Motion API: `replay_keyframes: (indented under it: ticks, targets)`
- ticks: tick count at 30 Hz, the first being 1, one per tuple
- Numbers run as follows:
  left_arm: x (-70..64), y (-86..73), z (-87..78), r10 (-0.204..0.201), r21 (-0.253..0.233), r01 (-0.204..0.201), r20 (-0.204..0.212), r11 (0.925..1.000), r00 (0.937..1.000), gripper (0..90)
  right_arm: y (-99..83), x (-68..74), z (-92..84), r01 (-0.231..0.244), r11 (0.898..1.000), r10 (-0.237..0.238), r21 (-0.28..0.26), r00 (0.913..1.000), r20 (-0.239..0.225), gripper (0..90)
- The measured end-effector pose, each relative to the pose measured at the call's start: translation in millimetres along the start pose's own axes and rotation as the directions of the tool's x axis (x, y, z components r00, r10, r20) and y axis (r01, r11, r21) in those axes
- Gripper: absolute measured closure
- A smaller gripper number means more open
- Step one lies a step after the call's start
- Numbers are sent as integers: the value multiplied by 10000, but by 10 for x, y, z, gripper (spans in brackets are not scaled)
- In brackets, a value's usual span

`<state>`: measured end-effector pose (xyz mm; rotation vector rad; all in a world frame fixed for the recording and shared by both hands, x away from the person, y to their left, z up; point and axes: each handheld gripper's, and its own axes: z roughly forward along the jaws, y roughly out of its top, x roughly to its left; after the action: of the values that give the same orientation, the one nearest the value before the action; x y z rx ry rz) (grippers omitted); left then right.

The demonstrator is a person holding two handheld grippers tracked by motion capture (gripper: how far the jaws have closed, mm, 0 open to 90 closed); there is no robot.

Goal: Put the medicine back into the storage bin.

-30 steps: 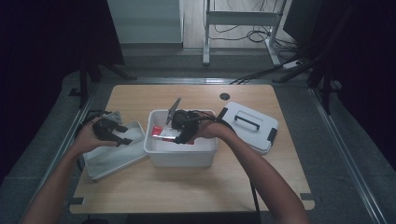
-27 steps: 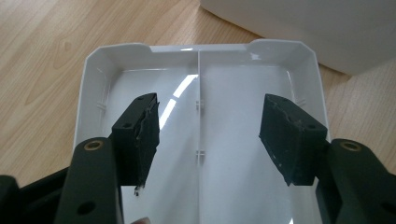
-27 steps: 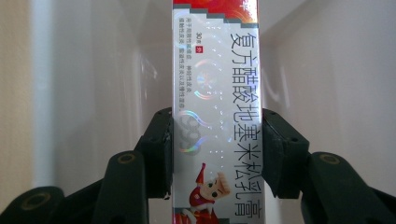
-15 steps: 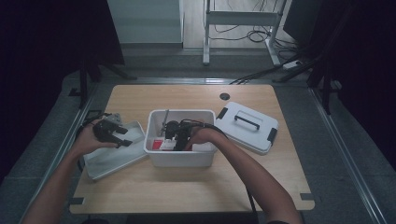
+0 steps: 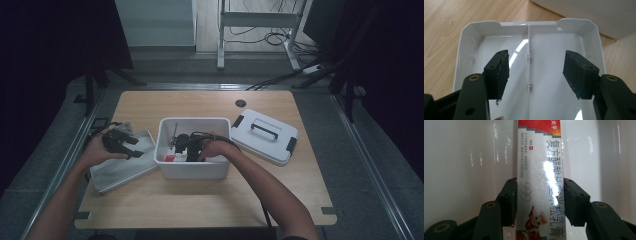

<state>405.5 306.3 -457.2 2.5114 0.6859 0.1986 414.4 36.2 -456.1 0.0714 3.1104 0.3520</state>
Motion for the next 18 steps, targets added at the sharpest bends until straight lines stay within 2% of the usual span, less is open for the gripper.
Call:
replay_keyframes:
  ticks: [5,6,7,8,10,11,12,13,14,15,16,17,18]
  targets:
    - [-6,-15,3,-17,53,17,-33,10000,10000,381,-2,-8,-31,9,9999,-6,-155,9998,180,459]
    - [-3,-19,1,-2,22,2,-56,10000,10000,381,-15,-10,-102,5,9992,6,-389,9996,288,441]
    - [-3,-23,-1,-24,6,24,-63,10000,10000,381,-15,-10,-102,5,9992,6,-389,9996,288,441]
    - [-7,-30,-3,-112,-31,112,-89,9999,9999,380,-53,-7,-231,-225,9966,260,-795,9987,433,425]
    - [-5,-34,-4,-109,-47,109,-97,9999,9999,380,-64,-4,-265,-299,9953,346,-917,9981,504,419]
    - [-4,-35,-7,-98,-50,98,-104,9999,9999,380,-135,5,-443,-472,9878,592,-1481,9952,775,406]
    - [-3,-38,-15,-86,-40,85,-104,10000,9999,380,-163,13,-508,-547,9834,708,-1733,9936,885,404]
    - [-3,-38,-15,-86,-40,85,-104,10000,9999,380,-163,13,-508,-547,9834,708,-1733,9936,885,404]
    - [-3,-41,-25,-122,-21,121,-79,9999,9999,381,-259,50,-707,-744,9682,1040,-2388,9881,1135,399]
    - [-3,-41,-25,-122,-21,121,-79,9999,9999,383,-295,69,-768,-841,9603,1186,-2661,9861,1164,396]
    - [-7,-45,-28,-148,22,149,-71,9999,9999,383,-295,69,-768,-841,9603,1186,-2661,9861,1164,396]
    - [-11,-48,-26,-125,45,126,-56,9999,9999,386,-409,138,-931,-986,9396,1491,-3278,9799,1327,381]
    - [-14,-51,-27,-128,65,128,-54,9999,9999,386,-446,167,-971,-999,9342,1558,-3425,9778,1398,377]
